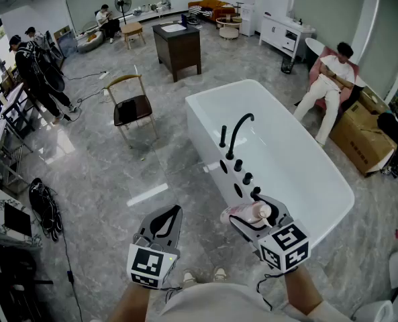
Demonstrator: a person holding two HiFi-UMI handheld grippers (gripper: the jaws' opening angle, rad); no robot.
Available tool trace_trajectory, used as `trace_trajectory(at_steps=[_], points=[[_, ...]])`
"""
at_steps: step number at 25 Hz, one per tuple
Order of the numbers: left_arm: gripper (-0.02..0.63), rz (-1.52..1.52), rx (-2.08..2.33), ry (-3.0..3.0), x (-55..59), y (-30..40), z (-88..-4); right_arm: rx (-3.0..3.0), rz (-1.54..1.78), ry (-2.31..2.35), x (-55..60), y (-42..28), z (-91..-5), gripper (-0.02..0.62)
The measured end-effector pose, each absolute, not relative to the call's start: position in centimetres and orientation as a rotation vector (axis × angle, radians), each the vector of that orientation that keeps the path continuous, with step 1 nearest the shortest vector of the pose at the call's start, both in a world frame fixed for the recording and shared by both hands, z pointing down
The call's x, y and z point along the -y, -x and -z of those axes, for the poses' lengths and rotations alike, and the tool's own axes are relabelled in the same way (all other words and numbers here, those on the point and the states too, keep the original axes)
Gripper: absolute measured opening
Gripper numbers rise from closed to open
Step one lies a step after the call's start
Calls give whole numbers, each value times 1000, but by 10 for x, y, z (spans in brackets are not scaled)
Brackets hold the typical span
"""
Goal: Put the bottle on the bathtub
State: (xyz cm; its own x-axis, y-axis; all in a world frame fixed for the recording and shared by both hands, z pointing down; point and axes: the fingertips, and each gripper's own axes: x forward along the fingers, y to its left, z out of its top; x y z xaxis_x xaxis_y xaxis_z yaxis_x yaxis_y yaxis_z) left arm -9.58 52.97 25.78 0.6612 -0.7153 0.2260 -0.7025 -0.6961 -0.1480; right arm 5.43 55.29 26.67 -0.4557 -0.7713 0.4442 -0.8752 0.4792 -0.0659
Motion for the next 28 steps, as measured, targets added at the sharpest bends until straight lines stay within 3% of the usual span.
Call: trace_trajectory(at_steps=[28], points=[[20,401,-1272,2779,-510,35,-268,2341,-376,-1303,-533,-123,-296,356]])
